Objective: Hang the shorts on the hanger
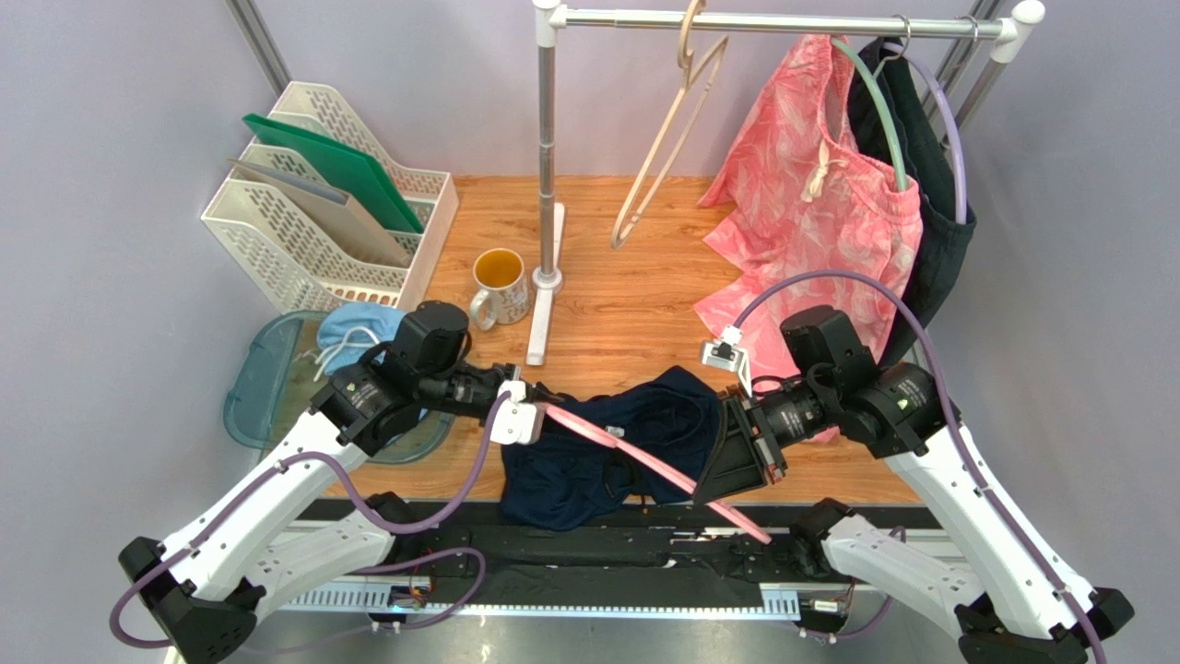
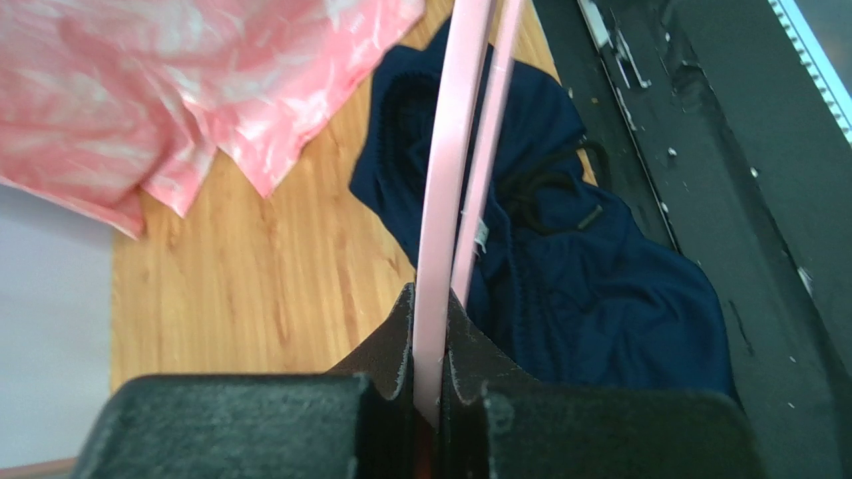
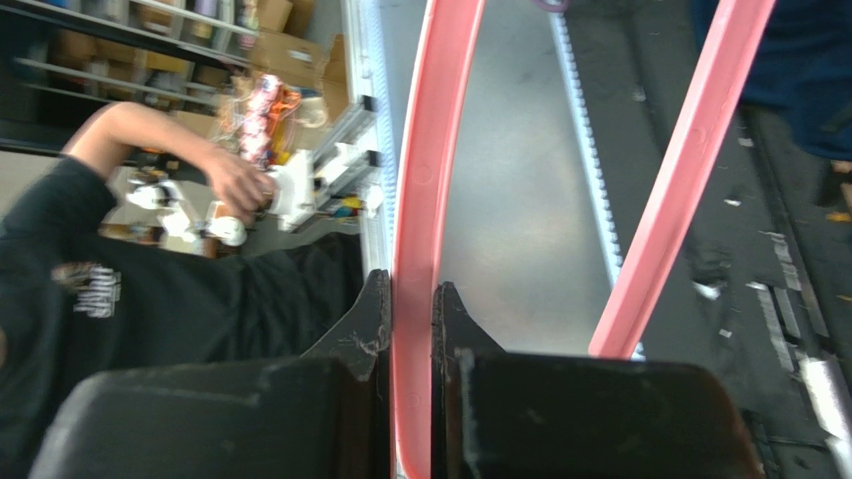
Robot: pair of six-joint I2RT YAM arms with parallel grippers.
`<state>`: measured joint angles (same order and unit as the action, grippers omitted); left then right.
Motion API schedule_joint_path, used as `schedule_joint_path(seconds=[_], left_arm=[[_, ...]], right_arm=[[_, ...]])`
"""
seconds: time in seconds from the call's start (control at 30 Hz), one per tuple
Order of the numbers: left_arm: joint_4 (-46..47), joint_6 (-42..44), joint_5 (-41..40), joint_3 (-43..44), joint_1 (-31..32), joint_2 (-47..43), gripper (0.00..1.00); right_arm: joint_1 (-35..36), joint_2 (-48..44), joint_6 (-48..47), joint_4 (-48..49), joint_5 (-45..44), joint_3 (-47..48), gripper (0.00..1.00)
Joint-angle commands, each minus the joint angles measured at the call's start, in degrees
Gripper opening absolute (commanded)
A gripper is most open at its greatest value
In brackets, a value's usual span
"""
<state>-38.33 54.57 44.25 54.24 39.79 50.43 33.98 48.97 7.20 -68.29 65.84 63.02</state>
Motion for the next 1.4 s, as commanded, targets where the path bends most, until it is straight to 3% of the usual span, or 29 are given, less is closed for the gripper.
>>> schedule_joint_path(seconds=[0.0, 0.07, 0.1, 0.17, 0.33, 0.57, 0.73, 0.77, 0.83, 0.9, 0.93, 0.97, 1.03, 1.07, 1.17, 1.37], left_arm=[[-3.2, -7.9, -5.1, 3.3, 0.1, -0.1, 0.0], [-3.9, -10.5, -7.6, 3.9, 0.0, -0.2, 0.0], [-4.0, -13.1, -7.4, 4.0, 0.1, -0.5, 0.0], [-4.6, -15.0, -5.8, 4.4, 0.1, -0.9, 0.0], [-4.7, -21.8, -4.6, 7.6, 0.1, 2.2, 0.0], [-7.7, -27.5, -0.4, 13.7, 0.0, 9.4, 0.0], [-9.0, -27.7, 2.0, 14.5, 0.0, 10.7, 0.0], [-9.2, -27.8, 2.0, 14.6, 0.0, 10.9, 0.0], [-10.1, -27.8, 2.5, 15.1, 0.1, 11.3, 0.0], [-10.2, -28.5, 3.5, 15.1, 0.0, 11.4, 0.0], [-10.0, -28.7, 3.6, 15.0, 0.1, 11.4, 0.0], [-9.8, -29.8, 3.7, 14.9, 0.1, 11.4, 0.0], [-9.6, -30.5, 2.1, 14.5, 0.0, 11.3, 0.02], [-9.7, -30.7, 1.4, 14.4, 0.0, 11.1, 0.2], [-11.8, -31.3, -1.6, 14.1, -1.7, 10.5, 0.51], [-16.1, -26.2, -6.7, 11.4, -8.1, 10.1, 0.57]], right_arm=[[0.5, 1.2, -9.5, 0.5, -6.6, 6.3, 0.18], [0.5, 2.4, -12.3, 1.7, -12.7, 10.3, 0.43], [0.5, 2.9, -13.3, 1.9, -14.3, 12.1, 0.73], [0.5, 5.2, -16.7, 3.3, -19.1, 15.5, 0.99], [0.7, 12.5, -23.9, 3.7, -20.5, 27.6, 1.0], [10.6, 16.8, -35.0, 9.0, -26.8, 27.6, 0.88], [14.2, 16.9, -39.4, 16.6, -31.9, 22.1, 0.68], [14.2, 17.2, -40.1, 16.8, -32.0, 21.8, 0.56], [14.3, 17.7, -41.6, 17.1, -32.6, 21.1, 0.46], [14.3, 17.8, -42.4, 17.3, -33.6, 20.5, 0.29], [14.3, 17.8, -42.9, 17.5, -33.8, 20.0, 0.11], [14.3, 17.7, -43.0, 17.4, -34.3, 19.8, 0.0], [14.3, 16.8, -43.1, 17.4, -35.1, 19.3, 0.0], [14.2, 16.0, -43.2, 17.3, -35.5, 18.6, 0.0], [13.6, 11.5, -45.2, 15.5, -37.5, 15.9, 0.0], [13.2, 4.0, -50.6, 5.8, -43.1, 11.6, 0.0]])
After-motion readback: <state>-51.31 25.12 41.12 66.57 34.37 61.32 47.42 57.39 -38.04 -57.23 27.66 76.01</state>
